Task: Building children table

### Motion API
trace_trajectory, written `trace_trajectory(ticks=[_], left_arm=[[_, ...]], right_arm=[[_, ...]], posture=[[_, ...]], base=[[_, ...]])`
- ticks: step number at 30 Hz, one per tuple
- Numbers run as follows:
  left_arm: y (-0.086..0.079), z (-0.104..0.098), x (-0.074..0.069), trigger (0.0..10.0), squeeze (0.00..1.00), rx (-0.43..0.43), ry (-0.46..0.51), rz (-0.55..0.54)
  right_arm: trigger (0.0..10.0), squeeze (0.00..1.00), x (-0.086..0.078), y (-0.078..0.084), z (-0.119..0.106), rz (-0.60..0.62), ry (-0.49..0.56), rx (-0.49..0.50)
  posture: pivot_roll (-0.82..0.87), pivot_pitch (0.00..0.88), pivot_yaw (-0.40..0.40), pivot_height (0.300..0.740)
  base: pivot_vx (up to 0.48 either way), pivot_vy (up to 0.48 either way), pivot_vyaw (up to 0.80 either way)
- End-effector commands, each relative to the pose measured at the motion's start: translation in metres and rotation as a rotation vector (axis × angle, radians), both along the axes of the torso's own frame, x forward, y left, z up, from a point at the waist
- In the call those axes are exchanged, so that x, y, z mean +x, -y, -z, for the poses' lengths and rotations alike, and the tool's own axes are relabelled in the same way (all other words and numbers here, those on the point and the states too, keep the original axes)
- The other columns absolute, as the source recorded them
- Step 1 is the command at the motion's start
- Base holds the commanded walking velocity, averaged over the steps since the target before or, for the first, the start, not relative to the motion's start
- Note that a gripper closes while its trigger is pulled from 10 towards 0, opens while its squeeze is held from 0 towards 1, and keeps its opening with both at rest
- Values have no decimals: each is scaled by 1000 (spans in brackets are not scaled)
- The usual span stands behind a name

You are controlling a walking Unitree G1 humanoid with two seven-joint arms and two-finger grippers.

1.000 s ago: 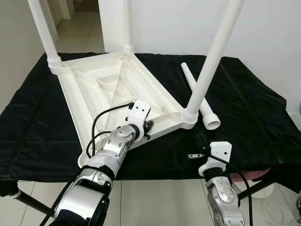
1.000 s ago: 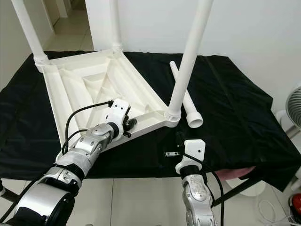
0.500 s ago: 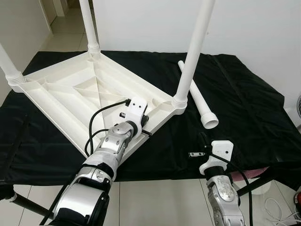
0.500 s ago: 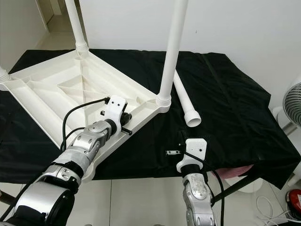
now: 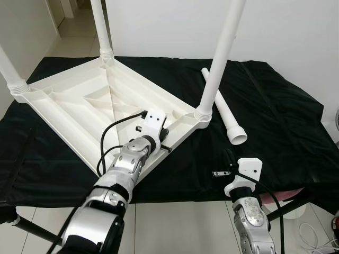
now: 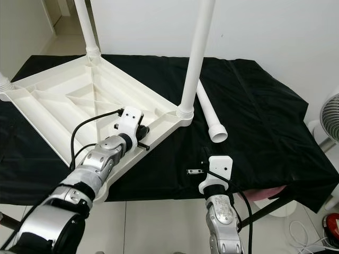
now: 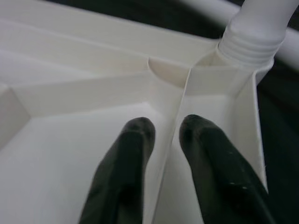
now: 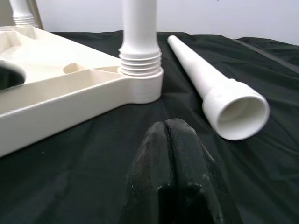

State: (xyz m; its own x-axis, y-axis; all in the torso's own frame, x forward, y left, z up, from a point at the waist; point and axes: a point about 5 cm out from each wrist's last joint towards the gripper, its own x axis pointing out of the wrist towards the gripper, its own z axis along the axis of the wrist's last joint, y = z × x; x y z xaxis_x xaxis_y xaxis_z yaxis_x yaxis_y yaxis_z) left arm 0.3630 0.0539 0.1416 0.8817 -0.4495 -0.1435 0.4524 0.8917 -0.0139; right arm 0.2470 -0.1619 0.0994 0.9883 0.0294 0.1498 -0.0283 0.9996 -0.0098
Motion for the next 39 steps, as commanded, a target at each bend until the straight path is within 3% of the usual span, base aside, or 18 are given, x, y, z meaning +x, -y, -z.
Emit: trace_trajectory(ticks=[1, 4, 5, 7, 8, 12, 13, 16, 17, 19, 21, 22, 23, 25, 28, 35, 39], left_arm=[[4, -11, -2, 10000, 1000, -56, 53, 0], [7, -15, -4, 10000, 1000, -69, 81, 38], [9, -19, -6, 10000, 831, -79, 108, 78], [9, -19, -6, 10000, 831, -79, 108, 78], [7, -24, -8, 10000, 0, -80, 140, 104], [-3, -32, -14, 10000, 0, -63, 198, 157], [-14, -34, -21, 10000, 0, -20, 228, 197], [-23, -34, -28, 10000, 0, 22, 239, 232], [-33, -33, -35, 10000, 0, 68, 243, 273], [-56, -29, -48, 10000, 0, 154, 229, 357], [-56, -29, -48, 10000, 0, 154, 229, 357], [-67, -28, -55, 10000, 0, 204, 225, 400], [-67, -28, -55, 10000, 0, 204, 225, 400], [-89, -25, -63, 10000, 0, 291, 185, 457], [-102, -20, -68, 10000, 0, 367, 161, 485], [-110, -12, -75, 10000, 0, 447, 121, 526], [-101, -1, -80, 10000, 0, 486, 105, 552]], right_arm=[[10000, 0, 0, 0, 2, -1, -3, -6], [10000, 0, 0, 0, 2, -2, -3, -6], [10000, 0, 1, 0, 2, -2, -3, -6], [10000, 0, 1, 0, 2, -2, -3, -6], [10000, 0, 1, 0, 2, -3, -3, -6], [10000, 0, 2, -2, 2, -8, -3, -4], [10000, 0, 2, -3, 2, -12, -3, -4], [10000, 0, 2, -3, 3, -15, -3, -4], [10000, 0, 2, -3, 2, -17, -2, -4], [10000, 0, 2, -2, 2, -16, -1, -7], [10000, 0, 2, -2, 2, -16, -1, -7], [10000, 0, 2, -2, 2, -17, 0, -8], [10000, 0, 2, -2, 2, -17, 0, -8], [10000, 0, 2, -2, 3, -19, -2, -9], [10000, 0, 2, -2, 3, -20, -2, -10], [10000, 0, 2, -1, 4, -22, -2, -12], [10000, 0, 3, -1, 4, -25, -2, -13]], posture=[[-91, 0, -17, 740], [-91, 0, -17, 740], [-87, 0, -18, 740], [-87, 0, -18, 740], [-85, 0, -18, 740], [-77, 0, -18, 740], [-74, 0, -14, 740], [-74, 0, -14, 740], [-71, 0, -10, 740], [-67, 0, -9, 740], [-67, 0, -9, 740], [-65, 0, -8, 740], [-65, 0, -8, 740], [-62, 0, -4, 740], [-62, 0, -2, 740], [-65, 0, 0, 740], [-67, 0, -3, 740]], base=[[0, 0, 0], [0, 0, 0], [0, 0, 0], [0, 0, 0], [0, 0, 0], [0, 0, 0], [0, 0, 0], [0, 0, 0], [0, 0, 0], [0, 0, 0], [0, 0, 0], [0, 0, 0], [0, 0, 0], [0, 0, 0], [0, 0, 0], [0, 0, 0], [0, 0, 0]])
